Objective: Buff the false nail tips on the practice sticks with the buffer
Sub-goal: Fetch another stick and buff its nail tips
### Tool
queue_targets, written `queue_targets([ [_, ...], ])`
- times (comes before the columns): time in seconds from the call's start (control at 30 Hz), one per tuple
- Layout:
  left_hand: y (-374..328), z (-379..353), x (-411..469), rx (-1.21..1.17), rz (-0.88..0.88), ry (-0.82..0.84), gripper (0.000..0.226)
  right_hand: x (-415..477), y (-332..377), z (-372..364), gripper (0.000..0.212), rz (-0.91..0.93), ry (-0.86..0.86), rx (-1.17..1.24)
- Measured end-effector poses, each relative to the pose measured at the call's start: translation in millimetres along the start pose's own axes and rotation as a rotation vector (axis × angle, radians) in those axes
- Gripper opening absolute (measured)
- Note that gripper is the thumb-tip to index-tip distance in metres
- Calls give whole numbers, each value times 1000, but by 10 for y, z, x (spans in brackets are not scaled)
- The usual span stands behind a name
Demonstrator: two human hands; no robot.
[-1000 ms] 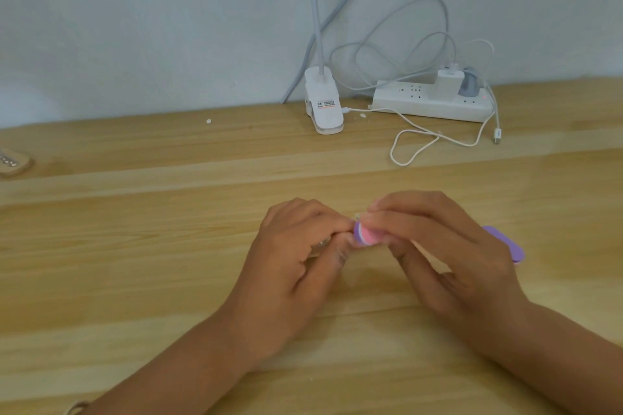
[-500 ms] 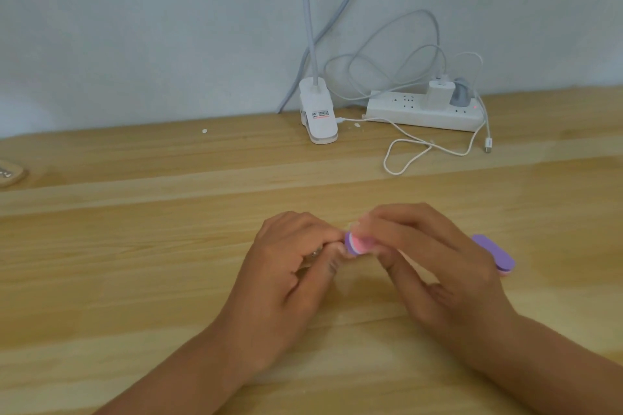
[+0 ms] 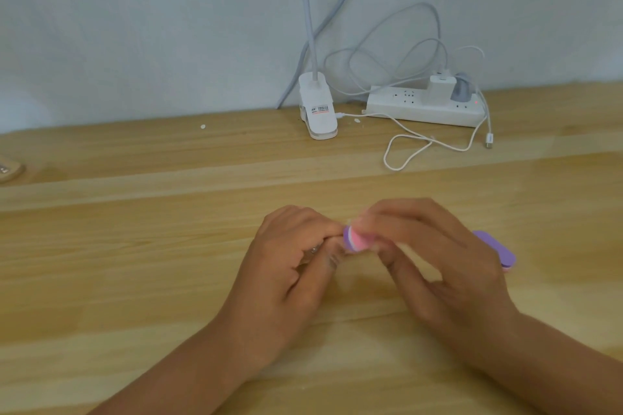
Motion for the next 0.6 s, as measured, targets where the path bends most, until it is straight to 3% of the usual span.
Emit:
queue_targets([
  [0.1, 14, 22, -13, -16, 1, -3, 22, -50, 121, -79, 29, 77, 52, 19],
  [0.3, 31, 24, -6, -54, 36, -16, 22, -34, 98, -48, 22, 63, 20, 20],
  [0.47, 49, 12, -15, -76, 57, -2, 20, 17, -38, 26, 27, -2, -25, -31],
  [0.6, 62, 39, -10, -88, 63, -21, 21, -20, 93, -19, 27, 56, 2, 20],
])
Point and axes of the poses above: each hand's wrist, its own x-axis towards the middle knuckle, its own z-axis out of the back of the hand, y = z × x, the point moved 10 cm from there along x, towards the middle knuckle, and after that the axes turned 10 degrees about -y, right-handed, at the moved point
